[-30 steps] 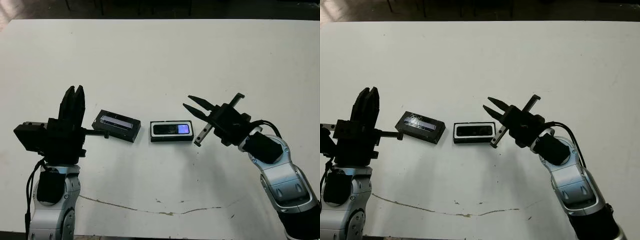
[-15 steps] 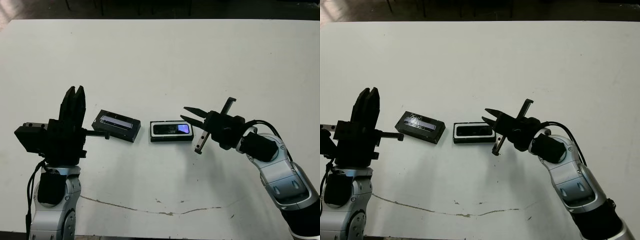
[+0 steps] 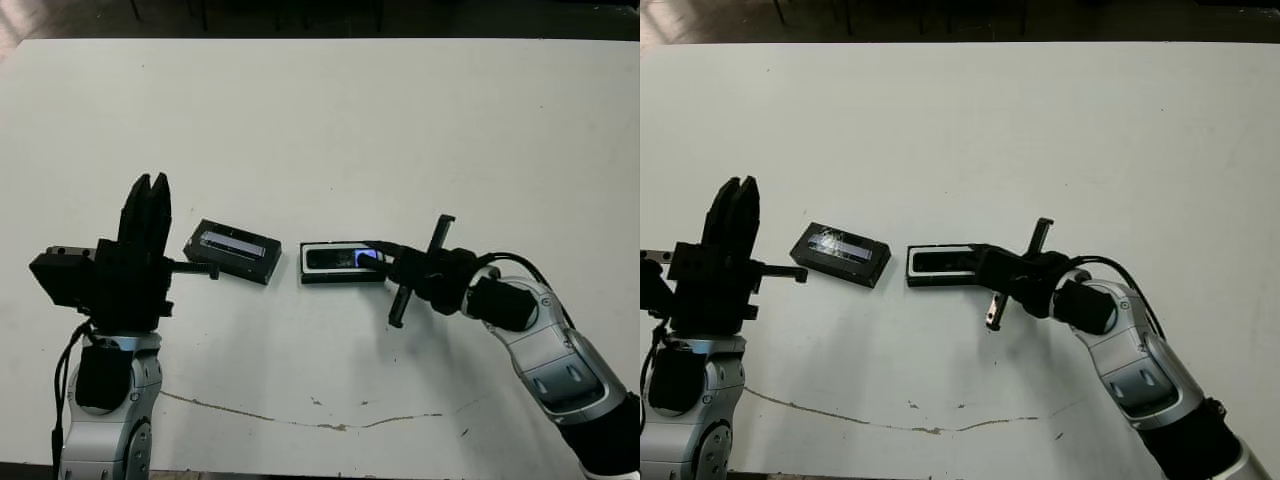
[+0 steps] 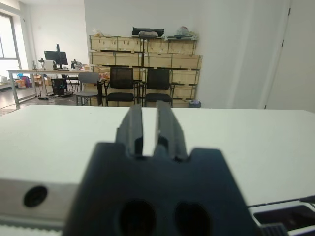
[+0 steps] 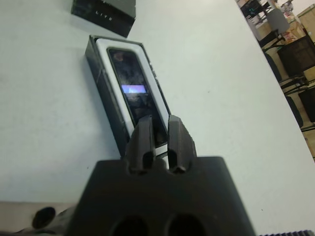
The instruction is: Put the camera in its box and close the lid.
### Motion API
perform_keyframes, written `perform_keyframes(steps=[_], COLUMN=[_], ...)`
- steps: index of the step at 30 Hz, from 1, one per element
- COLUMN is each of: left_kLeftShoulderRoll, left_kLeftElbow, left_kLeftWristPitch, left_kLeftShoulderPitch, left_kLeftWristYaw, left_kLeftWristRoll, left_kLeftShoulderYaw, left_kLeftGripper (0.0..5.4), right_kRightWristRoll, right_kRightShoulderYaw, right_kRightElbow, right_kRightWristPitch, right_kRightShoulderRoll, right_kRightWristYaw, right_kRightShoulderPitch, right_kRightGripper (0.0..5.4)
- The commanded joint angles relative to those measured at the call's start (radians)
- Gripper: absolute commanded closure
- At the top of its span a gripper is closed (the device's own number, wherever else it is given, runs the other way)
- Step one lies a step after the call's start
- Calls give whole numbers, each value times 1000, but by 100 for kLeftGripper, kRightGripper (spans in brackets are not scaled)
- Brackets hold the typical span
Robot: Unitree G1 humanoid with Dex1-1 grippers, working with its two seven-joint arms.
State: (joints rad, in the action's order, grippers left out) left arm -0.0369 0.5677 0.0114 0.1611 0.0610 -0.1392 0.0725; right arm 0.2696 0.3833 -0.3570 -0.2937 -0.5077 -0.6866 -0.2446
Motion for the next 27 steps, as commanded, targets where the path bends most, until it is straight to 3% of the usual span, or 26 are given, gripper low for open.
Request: perform_keyframes(steps=[1,8,15,20,23,27], left_kLeftShoulderRoll=[-5,-3,-3,-14,-36,-87], left_kLeftElbow=[-19,-26,-21,-19,-6,17], left_kLeftWristPitch=[6,5,5,-4,5,37], left_kLeftShoulderPitch=[10,8,19,31,34,15], left_kLeftWristYaw=[0,-1,-11,-6,4,28], left_kLeftWristRoll=[2,-2,12,20,21,12], left_kLeftShoulderYaw=[4,4,6,10,25,66], left_kLeftGripper=[540,540,540,540,540,540], right_kRightWristRoll=[2,-5,-215,-379,-449,-508], right_kRightShoulderYaw=[16,-7,-211,-331,-403,-459], right_kRightElbow=[13,4,-13,-103,-140,-137], right_kRightWristPitch=[-29,-7,190,125,54,30], right_kRightShoulderRoll=[-16,-4,223,300,303,286], right_kRightWristYaw=[-30,-6,258,328,361,361], right_kRightShoulderPitch=[16,30,157,157,137,137], right_kRightGripper=[539,539,539,539,539,539])
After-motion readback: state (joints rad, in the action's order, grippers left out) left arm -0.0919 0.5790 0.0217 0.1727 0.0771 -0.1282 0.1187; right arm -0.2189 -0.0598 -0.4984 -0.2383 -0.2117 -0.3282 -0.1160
